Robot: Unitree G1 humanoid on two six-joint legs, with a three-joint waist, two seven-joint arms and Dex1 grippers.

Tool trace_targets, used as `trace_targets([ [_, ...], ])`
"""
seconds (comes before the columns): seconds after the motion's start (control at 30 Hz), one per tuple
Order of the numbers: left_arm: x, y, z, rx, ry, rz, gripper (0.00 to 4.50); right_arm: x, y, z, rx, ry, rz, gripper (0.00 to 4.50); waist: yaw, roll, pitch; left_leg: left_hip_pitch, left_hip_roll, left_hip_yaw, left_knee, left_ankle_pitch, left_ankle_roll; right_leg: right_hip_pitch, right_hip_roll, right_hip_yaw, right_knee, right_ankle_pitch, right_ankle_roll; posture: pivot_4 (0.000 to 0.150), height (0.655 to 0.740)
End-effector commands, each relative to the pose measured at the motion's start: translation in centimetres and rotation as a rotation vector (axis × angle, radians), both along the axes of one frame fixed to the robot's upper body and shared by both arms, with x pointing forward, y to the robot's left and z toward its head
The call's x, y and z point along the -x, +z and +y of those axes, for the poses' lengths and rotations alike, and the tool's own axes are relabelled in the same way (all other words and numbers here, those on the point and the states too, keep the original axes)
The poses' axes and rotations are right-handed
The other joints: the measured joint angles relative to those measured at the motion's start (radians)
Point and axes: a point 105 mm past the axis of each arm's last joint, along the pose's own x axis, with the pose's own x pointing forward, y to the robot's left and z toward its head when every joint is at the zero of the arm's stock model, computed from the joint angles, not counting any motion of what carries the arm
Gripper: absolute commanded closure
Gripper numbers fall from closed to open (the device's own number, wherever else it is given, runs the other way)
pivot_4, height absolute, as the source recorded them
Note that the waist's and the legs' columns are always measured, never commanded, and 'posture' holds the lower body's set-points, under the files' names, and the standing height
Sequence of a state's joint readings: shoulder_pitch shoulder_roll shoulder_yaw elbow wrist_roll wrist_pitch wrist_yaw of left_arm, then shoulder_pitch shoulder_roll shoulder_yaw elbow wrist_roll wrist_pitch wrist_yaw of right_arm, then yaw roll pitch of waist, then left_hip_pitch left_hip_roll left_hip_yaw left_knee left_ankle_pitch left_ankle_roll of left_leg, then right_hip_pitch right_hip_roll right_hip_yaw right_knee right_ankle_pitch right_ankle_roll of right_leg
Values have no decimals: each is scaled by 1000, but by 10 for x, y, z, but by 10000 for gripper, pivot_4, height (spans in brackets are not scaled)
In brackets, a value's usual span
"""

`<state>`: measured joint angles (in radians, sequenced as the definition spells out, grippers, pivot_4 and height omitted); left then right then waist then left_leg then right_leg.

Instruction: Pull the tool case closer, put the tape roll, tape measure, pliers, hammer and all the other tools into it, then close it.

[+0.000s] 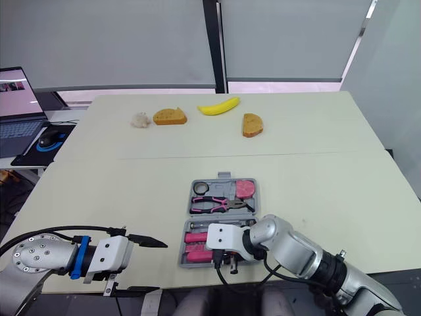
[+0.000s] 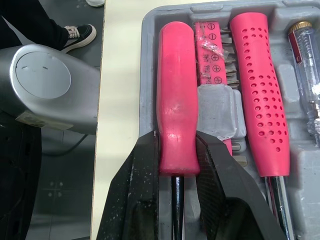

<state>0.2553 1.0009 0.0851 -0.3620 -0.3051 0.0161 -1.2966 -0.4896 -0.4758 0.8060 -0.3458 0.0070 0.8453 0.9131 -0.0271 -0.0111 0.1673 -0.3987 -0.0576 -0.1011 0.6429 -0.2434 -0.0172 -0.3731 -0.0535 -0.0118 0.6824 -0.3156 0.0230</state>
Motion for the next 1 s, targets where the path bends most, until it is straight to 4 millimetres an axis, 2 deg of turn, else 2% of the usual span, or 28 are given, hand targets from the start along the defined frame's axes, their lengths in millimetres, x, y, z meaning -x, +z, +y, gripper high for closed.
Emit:
trace_targets([
  [0.03, -2, 8, -1, -8, -8, -40, 0, 2, 11, 6, -32, 16, 3, 37917, 0, 0, 0, 0, 0, 0, 0, 0, 0, 0, 0, 0, 0, 0, 0, 1500, 7400],
  [0.43, -4, 7, -2, -5, -3, -44, 0, 2, 9, 14, -38, -3, 28, 37917, 0, 0, 0, 0, 0, 0, 0, 0, 0, 0, 0, 0, 0, 0, 0, 1500, 7400],
  [0.5, -5, 6, -2, -5, -2, -45, 0, 0, 12, 17, -57, -1, 18, 30765, 0, 0, 0, 0, 0, 0, 0, 0, 0, -1, 0, 0, 0, 0, 0, 1500, 7400],
  [0.63, -6, 6, -3, -6, -2, -47, 0, -1, 22, 21, -92, 20, 4, 22726, 0, 0, 0, 0, 0, 0, 0, 0, 0, 0, 0, 0, 0, 0, 0, 1500, 7400],
  [0.7, -6, 6, -3, -4, -1, -48, 0, -3, 29, 20, -109, 47, -28, 16626, -1, 0, 0, 0, 0, 0, 0, 0, 0, 0, 0, 0, 0, 0, 0, 1500, 7400],
  [0.77, -7, 6, -3, -3, 0, -48, 0, -3, 37, 18, -125, 73, -55, 12454, 0, 0, 0, 0, 0, 0, 0, 0, 0, -1, 0, 0, 0, 0, 0, 1500, 7400],
  [0.93, -7, 6, -3, -1, 3, -49, 0, -5, 53, 13, -182, 98, -71, 12454, 0, 0, 0, 0, 0, 0, 0, 0, 0, 0, 0, 0, 0, 0, 0, 1500, 7400],
  [0.97, -7, 6, -3, 0, 4, -49, 0, -6, 53, 12, -185, 97, -71, 15969, -1, 0, 0, 0, 0, 0, 0, 0, 0, 0, 0, 0, 0, 0, 0, 1500, 7400],
  [1.0, -8, 6, -4, 1, 4, -49, 0, -6, 52, 11, -182, 102, -66, 17551, -1, 0, 0, 0, 0, 0, 0, 0, 0, 0, 0, 0, 0, 0, 0, 1500, 7400],
])
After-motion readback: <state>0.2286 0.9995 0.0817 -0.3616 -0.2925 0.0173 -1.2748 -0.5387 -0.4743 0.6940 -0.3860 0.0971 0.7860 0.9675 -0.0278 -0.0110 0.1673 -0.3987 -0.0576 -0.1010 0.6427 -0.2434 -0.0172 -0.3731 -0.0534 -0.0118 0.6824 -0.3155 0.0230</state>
